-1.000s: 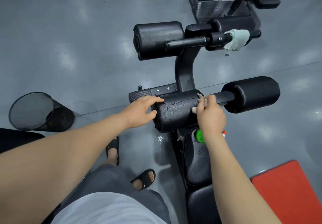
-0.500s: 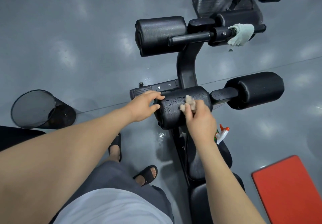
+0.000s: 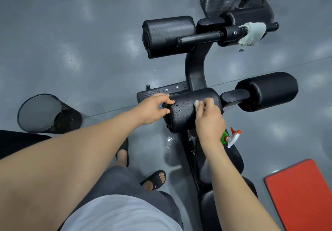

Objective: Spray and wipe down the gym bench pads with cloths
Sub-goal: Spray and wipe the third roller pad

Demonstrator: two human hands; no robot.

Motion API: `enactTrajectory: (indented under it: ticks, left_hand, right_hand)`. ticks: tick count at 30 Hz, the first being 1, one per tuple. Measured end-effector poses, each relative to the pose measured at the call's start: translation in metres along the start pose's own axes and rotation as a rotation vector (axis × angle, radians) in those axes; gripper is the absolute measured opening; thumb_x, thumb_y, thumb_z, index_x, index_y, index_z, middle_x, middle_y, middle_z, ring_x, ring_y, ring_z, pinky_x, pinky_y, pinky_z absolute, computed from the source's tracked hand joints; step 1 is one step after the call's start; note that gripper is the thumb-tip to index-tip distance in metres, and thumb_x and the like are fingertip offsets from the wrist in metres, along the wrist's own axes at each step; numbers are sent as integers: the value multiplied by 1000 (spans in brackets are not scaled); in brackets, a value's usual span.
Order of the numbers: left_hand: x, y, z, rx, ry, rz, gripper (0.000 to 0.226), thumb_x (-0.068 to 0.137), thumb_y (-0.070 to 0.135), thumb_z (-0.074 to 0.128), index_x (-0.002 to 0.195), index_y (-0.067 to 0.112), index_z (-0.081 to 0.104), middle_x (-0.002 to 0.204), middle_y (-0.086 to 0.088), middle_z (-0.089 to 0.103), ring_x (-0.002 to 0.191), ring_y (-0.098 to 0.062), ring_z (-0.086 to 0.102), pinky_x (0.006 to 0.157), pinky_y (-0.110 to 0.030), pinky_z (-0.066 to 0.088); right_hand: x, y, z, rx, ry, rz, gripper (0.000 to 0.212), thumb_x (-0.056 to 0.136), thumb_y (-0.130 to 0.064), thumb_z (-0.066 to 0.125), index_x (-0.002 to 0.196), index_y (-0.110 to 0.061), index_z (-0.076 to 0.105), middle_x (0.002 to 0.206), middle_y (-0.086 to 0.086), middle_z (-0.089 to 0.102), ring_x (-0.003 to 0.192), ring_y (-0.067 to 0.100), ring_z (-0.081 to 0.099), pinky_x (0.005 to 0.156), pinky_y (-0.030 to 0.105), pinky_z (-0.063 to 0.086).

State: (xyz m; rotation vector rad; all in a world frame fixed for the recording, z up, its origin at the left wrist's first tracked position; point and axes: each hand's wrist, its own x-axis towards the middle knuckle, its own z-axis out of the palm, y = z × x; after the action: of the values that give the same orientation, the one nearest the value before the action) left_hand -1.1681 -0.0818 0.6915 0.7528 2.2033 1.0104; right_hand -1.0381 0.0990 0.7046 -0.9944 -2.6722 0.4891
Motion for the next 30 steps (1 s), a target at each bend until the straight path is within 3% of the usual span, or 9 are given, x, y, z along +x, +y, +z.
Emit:
enactTrajectory:
  ticks: [4,7,9,12,15,17,21,24,30]
  left_hand:
    - [-1,1,0,-2,16,-4,36,93,14,72,128,21,67,145,2,53,136,-12,45,102,-19,34]
    - [0,2,-3,16,5,-14,39,93,15,72,129,25,65,141,4,56,134,-11,48,109,-23,36]
    - [1,1,-4,16,-1,-13,39,91,16,73,128,28,64,135,6,60,130,-13,52,114,-31,37]
    - [1,0,-4,16,-16,-24,40,92,20,73,128,32,61,135,8,60,129,-13,53,115,-36,37]
    - [1,0,-3,26,-15,-54,50,93,22,73,139,29,56,145,6,55,136,-15,49,118,-35,35]
    - [2,-1,-2,53,-14,-67,55,93,23,73,144,25,53,149,3,52,140,-15,45,120,-33,31]
    - [6,-1,-4,63,-14,-68,55,91,24,76,142,22,57,147,0,54,138,-16,47,119,-33,33]
    - [8,1,-6,47,-17,-83,54,89,23,78,139,20,59,143,0,55,135,-16,50,119,-33,34]
    - [9,3,-6,16,-17,-62,51,86,17,80,134,15,63,130,3,54,133,-18,49,119,-34,33]
  right_hand:
    - [-16,-15,-1,46,-65,-124,35,104,-50,40,96,-17,48,89,12,66,74,41,65,57,46,52]
    - [-35,-22,5,93,-228,-381,26,100,-43,48,108,-18,49,100,7,64,81,38,64,56,44,51]
    - [-31,-22,4,80,-247,-451,23,98,-42,50,116,-27,50,103,1,65,85,34,66,57,43,52]
    - [-14,-12,2,69,-140,-370,17,102,-42,50,116,-34,53,102,-2,69,87,31,67,59,42,54]
    - [3,2,1,87,-63,-132,21,102,-45,43,113,-31,54,96,0,70,85,33,67,62,43,54]
    - [1,-1,2,97,-59,-79,23,101,-44,44,112,-26,54,96,2,71,84,36,67,64,45,54]
    - [-24,-21,2,167,-182,-344,23,95,-36,56,111,-20,51,90,6,67,80,35,66,58,41,51]
    - [-19,-19,3,41,-174,-432,22,98,-42,53,116,-30,55,92,2,69,82,30,68,56,40,52]
    - [20,16,-4,81,9,-74,30,100,-47,52,111,-25,68,103,8,52,94,32,56,69,43,54]
